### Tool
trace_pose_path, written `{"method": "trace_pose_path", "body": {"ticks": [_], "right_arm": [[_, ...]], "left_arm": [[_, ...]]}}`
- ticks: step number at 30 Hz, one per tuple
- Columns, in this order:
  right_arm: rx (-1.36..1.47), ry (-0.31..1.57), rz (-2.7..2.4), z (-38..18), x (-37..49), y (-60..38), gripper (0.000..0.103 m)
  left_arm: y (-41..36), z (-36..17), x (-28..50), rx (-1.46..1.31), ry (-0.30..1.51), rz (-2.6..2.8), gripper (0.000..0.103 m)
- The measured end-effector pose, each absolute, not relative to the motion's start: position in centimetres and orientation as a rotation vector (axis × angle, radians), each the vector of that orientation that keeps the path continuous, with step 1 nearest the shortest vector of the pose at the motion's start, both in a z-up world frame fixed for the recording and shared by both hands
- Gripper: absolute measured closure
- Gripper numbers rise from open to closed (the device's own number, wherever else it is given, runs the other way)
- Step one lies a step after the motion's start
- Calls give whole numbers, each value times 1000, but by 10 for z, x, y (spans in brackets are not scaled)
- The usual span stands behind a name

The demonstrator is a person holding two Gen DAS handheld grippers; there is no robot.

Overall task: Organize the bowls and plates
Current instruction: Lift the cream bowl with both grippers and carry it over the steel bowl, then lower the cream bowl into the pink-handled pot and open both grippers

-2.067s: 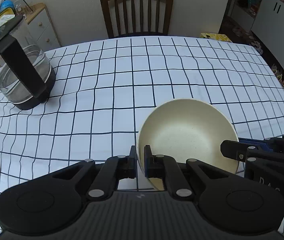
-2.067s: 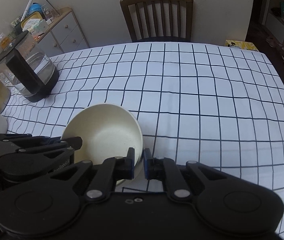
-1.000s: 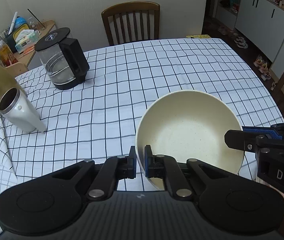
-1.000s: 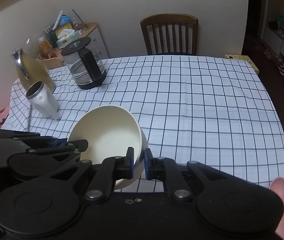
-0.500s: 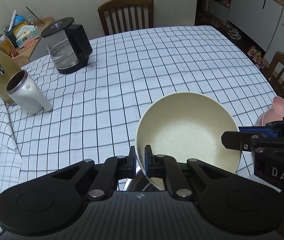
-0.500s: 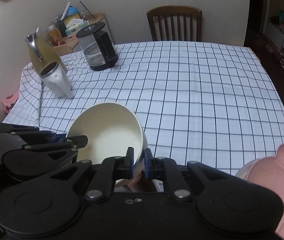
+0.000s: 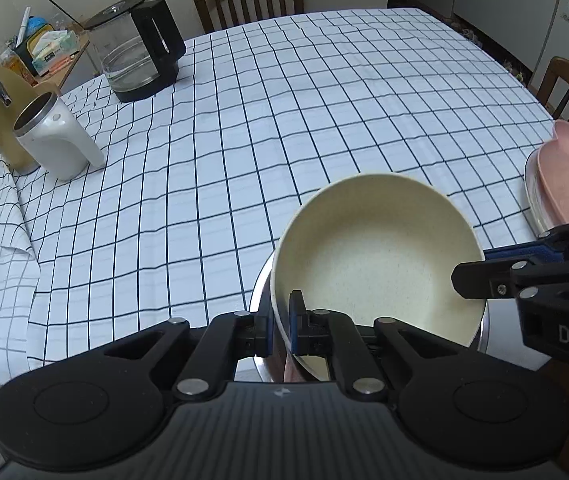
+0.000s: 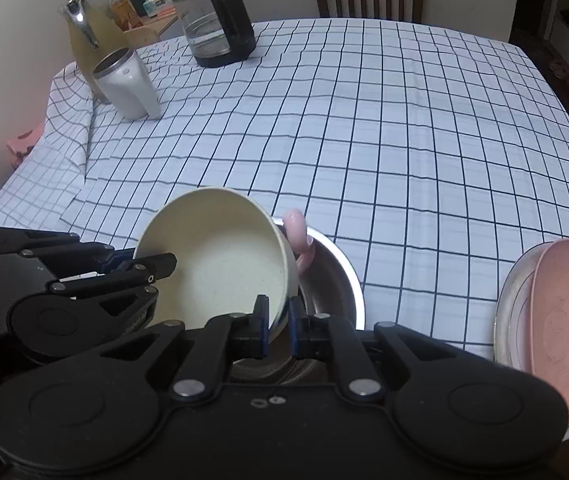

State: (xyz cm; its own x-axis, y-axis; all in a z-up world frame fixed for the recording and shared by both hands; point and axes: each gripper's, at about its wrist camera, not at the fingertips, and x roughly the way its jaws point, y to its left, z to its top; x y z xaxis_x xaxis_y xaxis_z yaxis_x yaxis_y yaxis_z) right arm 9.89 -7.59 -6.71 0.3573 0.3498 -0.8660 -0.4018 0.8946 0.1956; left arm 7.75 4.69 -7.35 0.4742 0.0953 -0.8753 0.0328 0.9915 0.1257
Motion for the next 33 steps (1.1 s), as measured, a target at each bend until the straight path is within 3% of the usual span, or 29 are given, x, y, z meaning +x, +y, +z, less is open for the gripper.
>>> {"method": "trace_pose_path", "body": {"ticks": [33], "right_arm": [[-54, 1161, 472, -97, 90, -74, 91]], "left_arm": [[43, -105, 71, 161, 1099, 34, 96]]}}
